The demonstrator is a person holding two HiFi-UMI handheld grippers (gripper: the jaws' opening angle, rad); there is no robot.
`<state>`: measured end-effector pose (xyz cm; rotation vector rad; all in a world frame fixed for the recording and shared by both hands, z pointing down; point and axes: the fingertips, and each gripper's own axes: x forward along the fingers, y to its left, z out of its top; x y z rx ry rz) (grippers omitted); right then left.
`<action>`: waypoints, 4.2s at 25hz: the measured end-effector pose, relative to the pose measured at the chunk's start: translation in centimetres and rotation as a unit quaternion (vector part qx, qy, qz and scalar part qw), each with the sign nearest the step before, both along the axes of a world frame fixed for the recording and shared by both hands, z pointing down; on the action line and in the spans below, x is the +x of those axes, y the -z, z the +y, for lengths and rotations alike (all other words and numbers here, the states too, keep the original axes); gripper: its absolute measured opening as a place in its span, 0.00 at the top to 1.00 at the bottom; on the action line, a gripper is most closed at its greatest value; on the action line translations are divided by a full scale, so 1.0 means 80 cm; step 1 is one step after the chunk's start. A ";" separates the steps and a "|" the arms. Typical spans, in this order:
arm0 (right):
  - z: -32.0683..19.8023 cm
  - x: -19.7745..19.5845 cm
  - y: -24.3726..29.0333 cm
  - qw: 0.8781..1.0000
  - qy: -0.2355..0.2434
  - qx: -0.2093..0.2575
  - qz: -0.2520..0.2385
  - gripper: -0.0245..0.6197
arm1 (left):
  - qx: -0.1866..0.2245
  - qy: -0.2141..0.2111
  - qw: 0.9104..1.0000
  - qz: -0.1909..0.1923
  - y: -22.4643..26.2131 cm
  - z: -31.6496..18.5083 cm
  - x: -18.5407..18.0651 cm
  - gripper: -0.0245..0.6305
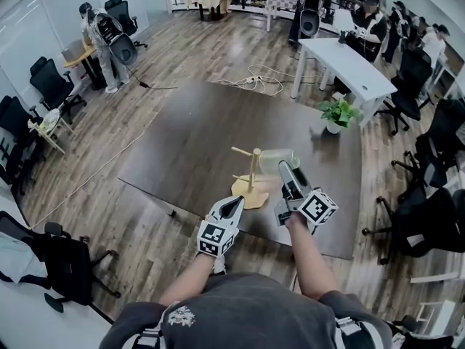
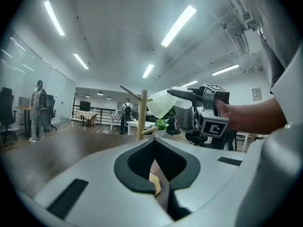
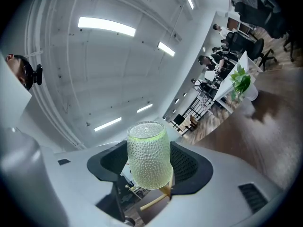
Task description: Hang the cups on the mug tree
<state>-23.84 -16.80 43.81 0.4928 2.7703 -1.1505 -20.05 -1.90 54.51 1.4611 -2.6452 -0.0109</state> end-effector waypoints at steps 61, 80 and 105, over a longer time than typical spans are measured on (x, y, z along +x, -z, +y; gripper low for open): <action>-0.058 0.206 -0.075 0.905 -0.189 0.361 0.123 0.92 | 0.009 -0.179 0.984 0.020 0.000 -0.141 0.108 0.95; -0.082 0.270 -0.096 0.860 -0.221 0.433 0.153 0.92 | 0.011 -0.208 0.978 0.002 0.011 -0.191 0.146 0.95; -0.150 0.229 -0.220 0.862 -0.251 0.359 0.256 0.88 | -0.042 -0.243 0.968 0.047 -0.072 -0.222 0.113 0.95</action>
